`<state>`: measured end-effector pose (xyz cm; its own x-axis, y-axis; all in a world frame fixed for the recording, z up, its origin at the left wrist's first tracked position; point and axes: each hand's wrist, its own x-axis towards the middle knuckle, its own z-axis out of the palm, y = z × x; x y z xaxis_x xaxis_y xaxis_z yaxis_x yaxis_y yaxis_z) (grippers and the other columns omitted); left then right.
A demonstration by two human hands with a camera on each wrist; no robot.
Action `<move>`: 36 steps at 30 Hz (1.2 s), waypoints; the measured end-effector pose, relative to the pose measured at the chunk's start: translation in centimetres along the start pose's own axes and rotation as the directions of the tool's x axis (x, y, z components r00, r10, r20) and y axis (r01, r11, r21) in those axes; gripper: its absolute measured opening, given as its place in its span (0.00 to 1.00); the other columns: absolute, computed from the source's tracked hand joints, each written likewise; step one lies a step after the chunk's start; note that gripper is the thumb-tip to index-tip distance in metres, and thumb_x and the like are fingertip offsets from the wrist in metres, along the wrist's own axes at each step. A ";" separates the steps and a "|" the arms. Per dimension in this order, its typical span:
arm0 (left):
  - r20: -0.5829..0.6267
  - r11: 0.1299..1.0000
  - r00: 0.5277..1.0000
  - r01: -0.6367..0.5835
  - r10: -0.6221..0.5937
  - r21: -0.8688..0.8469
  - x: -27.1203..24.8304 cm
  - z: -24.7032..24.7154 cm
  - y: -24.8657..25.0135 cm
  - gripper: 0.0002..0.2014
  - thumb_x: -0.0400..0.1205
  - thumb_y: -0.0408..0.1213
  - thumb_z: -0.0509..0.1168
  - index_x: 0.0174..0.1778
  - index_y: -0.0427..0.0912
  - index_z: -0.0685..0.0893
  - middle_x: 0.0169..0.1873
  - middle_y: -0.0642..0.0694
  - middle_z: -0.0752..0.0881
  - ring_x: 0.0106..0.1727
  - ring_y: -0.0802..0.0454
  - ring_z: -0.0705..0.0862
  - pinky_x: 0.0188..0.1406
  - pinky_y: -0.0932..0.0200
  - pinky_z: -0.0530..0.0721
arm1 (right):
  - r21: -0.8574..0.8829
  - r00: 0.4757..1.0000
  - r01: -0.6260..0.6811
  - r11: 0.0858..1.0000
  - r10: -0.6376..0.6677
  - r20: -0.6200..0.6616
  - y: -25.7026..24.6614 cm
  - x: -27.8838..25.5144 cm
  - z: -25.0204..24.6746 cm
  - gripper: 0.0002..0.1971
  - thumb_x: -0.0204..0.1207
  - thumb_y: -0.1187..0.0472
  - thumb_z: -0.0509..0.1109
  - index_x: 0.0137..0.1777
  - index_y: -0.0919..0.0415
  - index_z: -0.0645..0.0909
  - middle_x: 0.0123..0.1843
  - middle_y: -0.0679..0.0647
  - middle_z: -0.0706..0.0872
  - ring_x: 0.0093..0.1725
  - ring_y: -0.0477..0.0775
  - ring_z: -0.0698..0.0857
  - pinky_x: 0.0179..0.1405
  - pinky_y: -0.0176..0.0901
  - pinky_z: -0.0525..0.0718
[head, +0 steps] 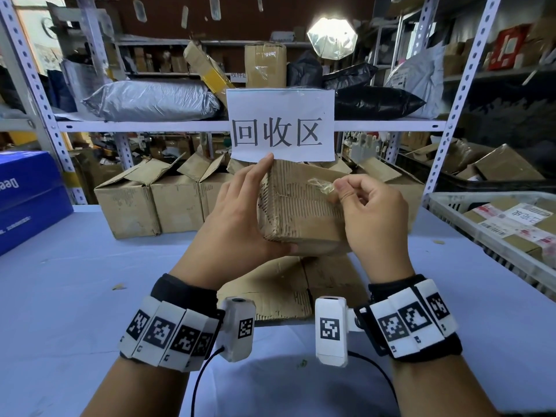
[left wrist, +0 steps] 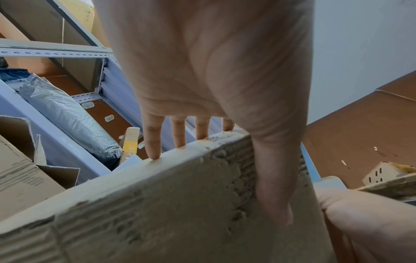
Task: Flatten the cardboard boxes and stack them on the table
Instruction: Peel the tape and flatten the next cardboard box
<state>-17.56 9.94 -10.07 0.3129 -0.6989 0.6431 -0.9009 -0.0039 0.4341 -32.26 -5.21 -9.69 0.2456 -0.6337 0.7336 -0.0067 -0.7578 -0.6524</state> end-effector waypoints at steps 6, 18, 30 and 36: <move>-0.008 1.000 1.000 0.013 -0.013 0.007 0.1 0.0 0.0 0.65 0.59 0.65 0.81 0.89 0.61 0.50 0.81 0.68 0.60 0.77 0.70 0.56 0.75 0.58 0.60 | 0.051 0.993 -0.110 0.993 0.108 0.041 -0.3 -0.2 0.1 0.27 0.85 0.35 0.50 0.35 0.40 0.86 0.41 0.43 0.91 0.46 0.45 0.87 0.48 0.45 0.83; -0.013 1.000 1.000 -0.014 0.014 0.005 0.0 0.2 -0.3 0.64 0.59 0.63 0.81 0.88 0.62 0.52 0.79 0.68 0.61 0.78 0.66 0.58 0.76 0.55 0.63 | -0.044 0.991 0.009 0.999 -0.003 0.135 -0.8 0.2 -0.4 0.10 0.78 0.52 0.77 0.36 0.41 0.82 0.36 0.40 0.86 0.41 0.41 0.83 0.37 0.29 0.75; -0.020 0.999 0.999 0.032 -0.033 -0.022 0.1 -0.1 -0.6 0.65 0.58 0.60 0.83 0.88 0.61 0.52 0.76 0.71 0.60 0.77 0.70 0.57 0.76 0.58 0.60 | 0.095 0.980 -0.144 0.985 0.128 0.154 -0.9 0.6 -0.7 0.16 0.78 0.57 0.77 0.52 0.45 0.70 0.36 0.41 0.90 0.19 0.42 0.80 0.27 0.38 0.81; -0.017 0.999 0.999 0.035 -0.035 -0.020 0.2 0.0 -0.6 0.65 0.57 0.60 0.82 0.88 0.61 0.52 0.74 0.73 0.59 0.76 0.72 0.57 0.75 0.59 0.60 | -0.199 0.992 0.008 0.980 0.017 0.123 -1.2 0.2 -0.5 0.05 0.81 0.56 0.72 0.46 0.44 0.80 0.36 0.38 0.85 0.36 0.37 0.83 0.32 0.39 0.79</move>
<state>-17.00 9.80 -10.19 0.3498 -0.6857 0.6383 -0.8830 -0.0138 0.4692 -32.68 -4.48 -8.61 0.3632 -0.6225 0.6933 -0.1973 -0.7786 -0.5957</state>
